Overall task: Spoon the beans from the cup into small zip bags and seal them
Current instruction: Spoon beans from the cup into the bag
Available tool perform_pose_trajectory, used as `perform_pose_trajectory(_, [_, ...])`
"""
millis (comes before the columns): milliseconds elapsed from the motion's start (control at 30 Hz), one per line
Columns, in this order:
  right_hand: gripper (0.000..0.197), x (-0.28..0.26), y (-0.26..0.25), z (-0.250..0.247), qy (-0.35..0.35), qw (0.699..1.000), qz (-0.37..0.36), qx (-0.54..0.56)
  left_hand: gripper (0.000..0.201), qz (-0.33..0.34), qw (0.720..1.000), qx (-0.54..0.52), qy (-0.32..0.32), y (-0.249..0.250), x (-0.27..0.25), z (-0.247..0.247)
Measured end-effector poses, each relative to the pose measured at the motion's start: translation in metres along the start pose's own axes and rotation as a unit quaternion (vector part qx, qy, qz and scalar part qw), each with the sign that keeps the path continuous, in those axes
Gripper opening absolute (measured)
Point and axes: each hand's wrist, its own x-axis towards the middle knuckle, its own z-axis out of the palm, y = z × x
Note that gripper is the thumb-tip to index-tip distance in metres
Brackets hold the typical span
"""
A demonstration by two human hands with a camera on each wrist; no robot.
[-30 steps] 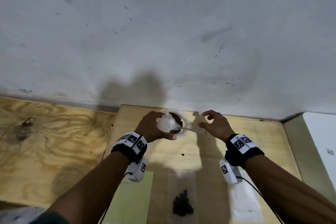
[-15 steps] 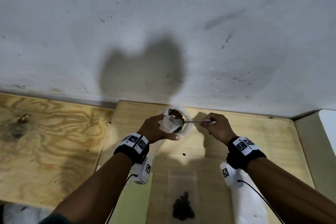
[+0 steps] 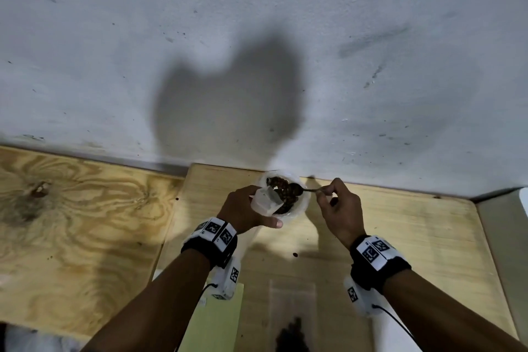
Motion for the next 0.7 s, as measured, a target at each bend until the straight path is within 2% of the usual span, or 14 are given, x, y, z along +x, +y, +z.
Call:
perform_pose_trajectory(200, [0.024,0.007,0.001,-0.004,0.000,0.996,0.053,0.075,0.107,0.016,0.999,0.034,-0.004,-0.004,-0.001,0.003])
perform_pose_trajectory(400, [0.021,0.007,0.013,0.011,-0.027,0.983,0.140,0.112,0.108,0.051,0.997,0.059,-0.006,0.000,0.000,0.011])
perform_pose_trajectory(700, [0.016,0.004,0.010,0.013,-0.030,0.917,0.324,0.230,0.105,0.076,0.995,0.069,-0.012,0.000,0.004,0.011])
